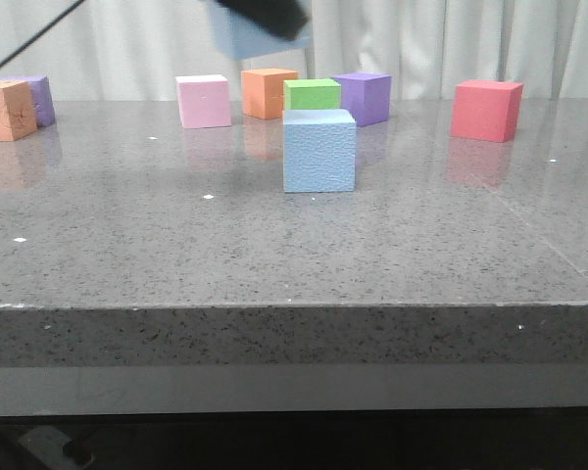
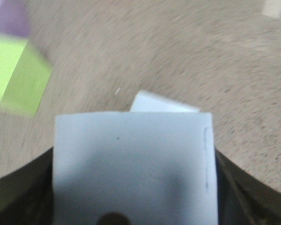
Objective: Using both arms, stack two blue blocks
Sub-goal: 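Lift the cube with the left gripper and carry it above the placed cube, then lower the cube onto the placed cube, open the left gripper, withdraw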
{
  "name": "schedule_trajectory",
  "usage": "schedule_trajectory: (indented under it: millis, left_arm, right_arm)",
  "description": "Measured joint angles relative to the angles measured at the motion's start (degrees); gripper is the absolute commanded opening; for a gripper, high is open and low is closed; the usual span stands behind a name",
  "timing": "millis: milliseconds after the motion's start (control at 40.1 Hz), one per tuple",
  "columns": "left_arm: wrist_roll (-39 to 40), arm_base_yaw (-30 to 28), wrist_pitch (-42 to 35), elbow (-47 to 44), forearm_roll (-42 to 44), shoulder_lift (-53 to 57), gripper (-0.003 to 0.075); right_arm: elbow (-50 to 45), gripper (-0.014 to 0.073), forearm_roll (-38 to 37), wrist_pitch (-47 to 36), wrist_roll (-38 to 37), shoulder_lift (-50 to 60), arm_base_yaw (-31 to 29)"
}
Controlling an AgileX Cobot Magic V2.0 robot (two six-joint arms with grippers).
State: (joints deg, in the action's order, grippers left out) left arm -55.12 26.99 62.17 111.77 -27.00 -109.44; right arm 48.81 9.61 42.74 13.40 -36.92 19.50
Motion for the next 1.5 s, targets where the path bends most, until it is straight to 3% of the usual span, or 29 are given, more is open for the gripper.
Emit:
schedule_trajectory:
  millis: [349, 1246, 1496]
  left_arm:
    - [-3.52, 7.42, -4.1, 1.25, 9.11, -1.81, 0.0386]
    - [-3.95, 7.89, -3.63, 1.37, 12.7, -5.93, 0.0393]
    - [-3.95, 7.89, -3.86, 1.45, 12.7, -6.05, 0.0548]
  right_arm:
    - [0.0, 0.0612, 0.0, 0.0, 0.0, 0.0, 0.0]
    - [0.0, 0.0612, 0.0, 0.0, 0.0, 0.0, 0.0]
    - [0.0, 0.0612, 0.0, 0.0, 0.0, 0.0, 0.0]
